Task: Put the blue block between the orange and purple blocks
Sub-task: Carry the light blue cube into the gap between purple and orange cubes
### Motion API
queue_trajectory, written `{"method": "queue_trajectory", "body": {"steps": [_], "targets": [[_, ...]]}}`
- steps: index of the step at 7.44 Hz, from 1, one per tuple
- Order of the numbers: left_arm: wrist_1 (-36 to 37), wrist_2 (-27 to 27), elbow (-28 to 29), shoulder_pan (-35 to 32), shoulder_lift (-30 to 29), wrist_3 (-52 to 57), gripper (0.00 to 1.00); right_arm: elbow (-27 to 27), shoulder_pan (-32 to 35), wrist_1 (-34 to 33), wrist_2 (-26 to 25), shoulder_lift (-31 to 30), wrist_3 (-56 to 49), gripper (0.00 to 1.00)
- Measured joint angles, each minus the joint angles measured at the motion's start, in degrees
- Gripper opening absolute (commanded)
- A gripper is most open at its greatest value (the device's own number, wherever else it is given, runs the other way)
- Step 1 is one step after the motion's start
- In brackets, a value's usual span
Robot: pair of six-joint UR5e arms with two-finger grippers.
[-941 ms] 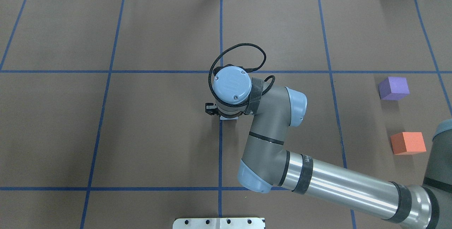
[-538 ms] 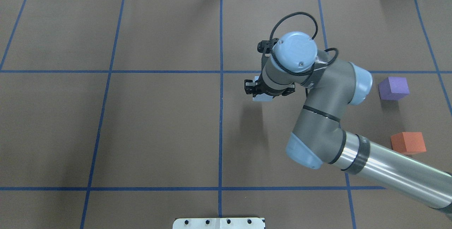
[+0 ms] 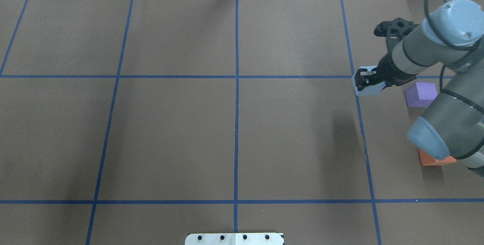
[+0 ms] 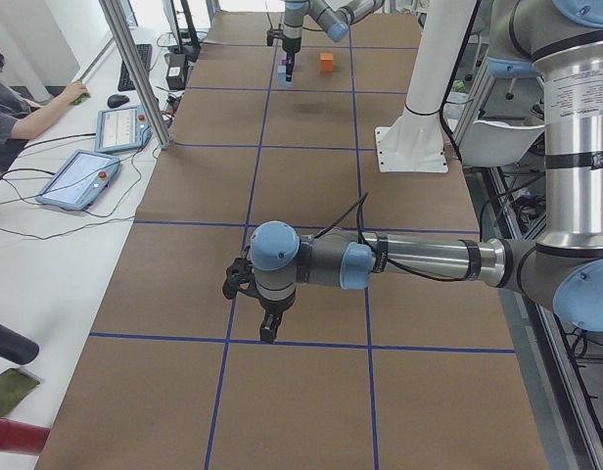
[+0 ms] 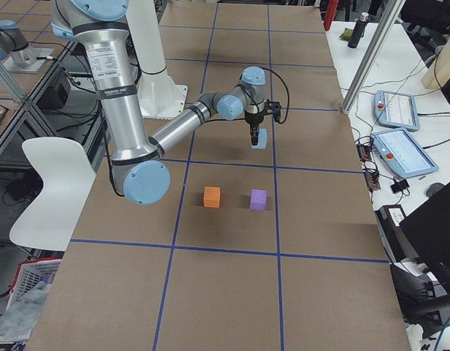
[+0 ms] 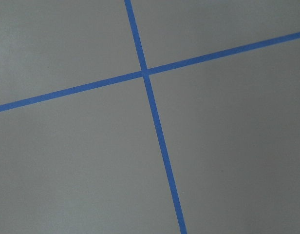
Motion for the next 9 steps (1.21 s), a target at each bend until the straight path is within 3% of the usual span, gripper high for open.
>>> {"method": "queue_trajectory", "body": {"steps": [4,7,9], "targets": [[-0.03,-0.31,-1.12,-0.03,0.18,-1.16,1.00,-0.84,6.59,15.96,4.02,-18.56,-3.78,0.00],[-0.03,-1.40,-1.37,0.02,0.18,-1.64,1.00,-7.44,5.56,30.96,3.98,-21.69,4.69,0.00],[-0.03,-1.49,-1.38,0.04,0.18,-1.66,1.00,-9.15,1.79,34.81,1.03,-21.86,8.44,0.00]]}}
